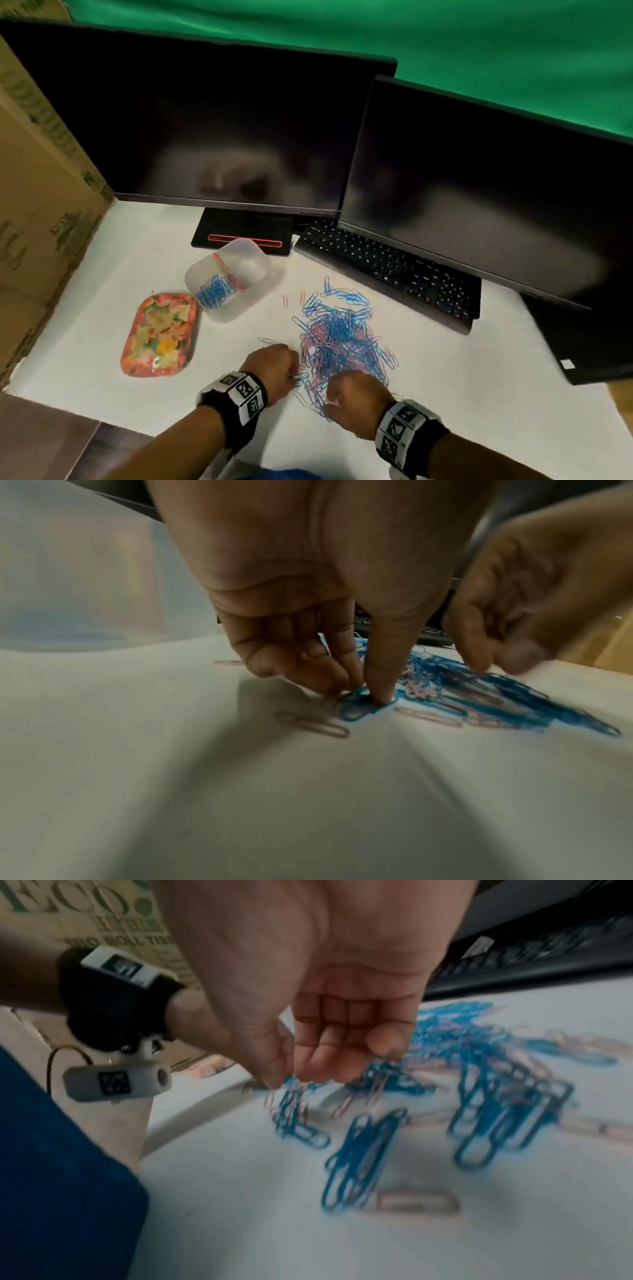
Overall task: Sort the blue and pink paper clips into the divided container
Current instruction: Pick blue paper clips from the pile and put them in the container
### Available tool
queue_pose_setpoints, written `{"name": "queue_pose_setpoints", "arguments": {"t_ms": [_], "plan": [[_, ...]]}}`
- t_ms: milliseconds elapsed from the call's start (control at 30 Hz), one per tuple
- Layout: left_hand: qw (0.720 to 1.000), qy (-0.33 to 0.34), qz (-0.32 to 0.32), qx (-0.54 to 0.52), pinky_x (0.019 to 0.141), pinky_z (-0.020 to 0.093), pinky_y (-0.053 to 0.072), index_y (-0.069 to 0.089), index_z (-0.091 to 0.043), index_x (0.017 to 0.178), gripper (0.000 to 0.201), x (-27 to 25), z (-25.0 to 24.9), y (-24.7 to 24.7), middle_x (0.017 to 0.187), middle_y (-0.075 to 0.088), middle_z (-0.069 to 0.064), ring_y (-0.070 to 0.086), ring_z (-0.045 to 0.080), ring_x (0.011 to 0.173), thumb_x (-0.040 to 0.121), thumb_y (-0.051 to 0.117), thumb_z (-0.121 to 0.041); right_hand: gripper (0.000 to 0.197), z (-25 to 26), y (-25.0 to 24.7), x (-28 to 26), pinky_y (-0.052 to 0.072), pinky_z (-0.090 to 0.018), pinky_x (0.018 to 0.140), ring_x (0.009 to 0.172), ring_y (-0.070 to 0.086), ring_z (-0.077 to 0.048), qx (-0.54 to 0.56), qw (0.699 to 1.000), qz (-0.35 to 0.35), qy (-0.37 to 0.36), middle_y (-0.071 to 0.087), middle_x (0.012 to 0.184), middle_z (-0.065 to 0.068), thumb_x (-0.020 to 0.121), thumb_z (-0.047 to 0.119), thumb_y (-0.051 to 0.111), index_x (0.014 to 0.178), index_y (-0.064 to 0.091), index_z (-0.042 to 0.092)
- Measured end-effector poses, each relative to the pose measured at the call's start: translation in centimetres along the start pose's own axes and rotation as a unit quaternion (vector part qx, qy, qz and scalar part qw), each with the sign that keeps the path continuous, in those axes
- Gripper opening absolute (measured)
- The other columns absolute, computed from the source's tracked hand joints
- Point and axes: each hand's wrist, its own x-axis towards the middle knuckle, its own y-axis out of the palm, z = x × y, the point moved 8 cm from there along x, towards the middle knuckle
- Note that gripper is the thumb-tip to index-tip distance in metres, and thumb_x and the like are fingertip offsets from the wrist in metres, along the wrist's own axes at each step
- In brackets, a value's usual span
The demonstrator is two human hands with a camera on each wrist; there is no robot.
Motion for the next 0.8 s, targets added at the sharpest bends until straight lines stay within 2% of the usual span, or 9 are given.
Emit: {"name": "queue_pose_setpoints", "arguments": {"t_ms": [100, 233, 367, 467, 567, 667, 733, 800], "plan": [[1.0, -0.001, -0.007, 0.018, 0.084, 0.031, 0.045, 0.063, -0.022, 0.098, 0.016, 0.7, -0.5, -0.2, 0.11, 0.061, 0.002, 0.058, 0.025, 0.105, 0.085, 0.06, -0.032, 0.031, -0.4, 1.6, 0.0, 0.046, -0.031, 0.085, 0.103, 0.06, -0.027, -0.02, 1.0, -0.003, 0.017, 0.063, 0.111, -0.004, 0.086, 0.044, 0.056, 0.101, 0.065, 0.018], [1.0, -0.005, -0.019, 0.006, 0.079, 0.031, 0.045, 0.062, -0.021, 0.09, 0.009, 1.1, -0.8, -0.5, 0.106, 0.06, 0.003, 0.06, 0.026, 0.099, 0.084, 0.056, -0.025, 0.024, -0.8, 1.9, 0.4, 0.05, -0.033, 0.079, 0.095, 0.062, -0.03, -0.016, 0.999, -0.029, 0.025, 0.063, 0.105, -0.007, 0.089, 0.035, 0.05, 0.093, 0.064, 0.016], [0.999, -0.013, -0.041, -0.031, 0.074, 0.028, 0.045, 0.062, -0.021, 0.086, 0.009, 1.0, -0.4, -1.0, 0.097, 0.064, 0.0, 0.061, 0.024, 0.092, 0.081, 0.053, -0.021, 0.011, -2.0, 0.8, 0.8, 0.043, -0.027, 0.07, 0.081, 0.054, -0.02, 0.041, 0.997, -0.063, 0.019, 0.056, 0.089, 0.002, 0.086, 0.024, 0.05, 0.08, 0.057, 0.02], [0.993, -0.025, -0.073, -0.093, 0.067, 0.025, 0.046, 0.06, -0.023, 0.079, 0.008, 0.9, 0.1, -1.9, 0.084, 0.066, -0.004, 0.062, 0.021, 0.08, 0.078, 0.053, -0.018, 0.01, -3.2, 0.3, 0.9, 0.045, -0.027, 0.068, 0.075, 0.05, -0.013, 0.096, 0.993, -0.074, 0.014, 0.051, 0.077, 0.009, 0.084, 0.02, 0.053, 0.076, 0.059, 0.022], [0.977, -0.024, -0.111, -0.181, 0.063, 0.023, 0.046, 0.059, -0.026, 0.077, 0.014, 0.6, 0.5, -3.4, 0.066, 0.061, -0.011, 0.057, 0.014, 0.065, 0.079, 0.058, -0.012, 0.012, -4.5, -0.1, 0.9, 0.05, -0.022, 0.067, 0.067, 0.054, -0.01, 0.179, 0.979, -0.094, 0.033, 0.054, 0.067, 0.013, 0.083, 0.013, 0.058, 0.088, 0.067, 0.019], [0.964, -0.024, -0.109, -0.241, 0.064, 0.016, 0.045, 0.066, -0.024, 0.095, 0.024, 0.6, 1.3, -3.9, 0.063, 0.063, -0.024, 0.056, 0.0, 0.057, 0.08, 0.06, -0.006, 0.025, -5.5, -0.5, 0.8, 0.043, -0.007, 0.062, 0.063, 0.053, -0.003, 0.236, 0.966, -0.093, 0.046, 0.057, 0.07, 0.013, 0.085, 0.007, 0.058, 0.107, 0.066, 0.015], [0.957, -0.03, -0.093, -0.274, 0.066, 0.014, 0.046, 0.064, -0.033, 0.099, 0.035, 0.6, 1.9, -3.8, 0.068, 0.07, -0.009, 0.057, 0.001, 0.061, 0.079, 0.057, -0.005, 0.024, -5.9, -0.7, 0.8, 0.042, -0.004, 0.064, 0.066, 0.054, 0.0, 0.254, 0.962, -0.088, 0.044, 0.059, 0.074, 0.016, 0.085, 0.006, 0.059, 0.105, 0.069, 0.015], [0.95, -0.039, -0.073, -0.301, 0.069, 0.022, 0.048, 0.062, -0.039, 0.091, 0.039, 0.5, 2.3, -3.3, 0.07, 0.07, 0.004, 0.061, 0.009, 0.064, 0.08, 0.053, -0.002, 0.02, -6.4, -0.8, 0.7, 0.046, -0.01, 0.065, 0.067, 0.057, -0.003, 0.285, 0.955, -0.07, 0.049, 0.063, 0.072, 0.011, 0.083, 0.006, 0.062, 0.085, 0.07, 0.025]]}}
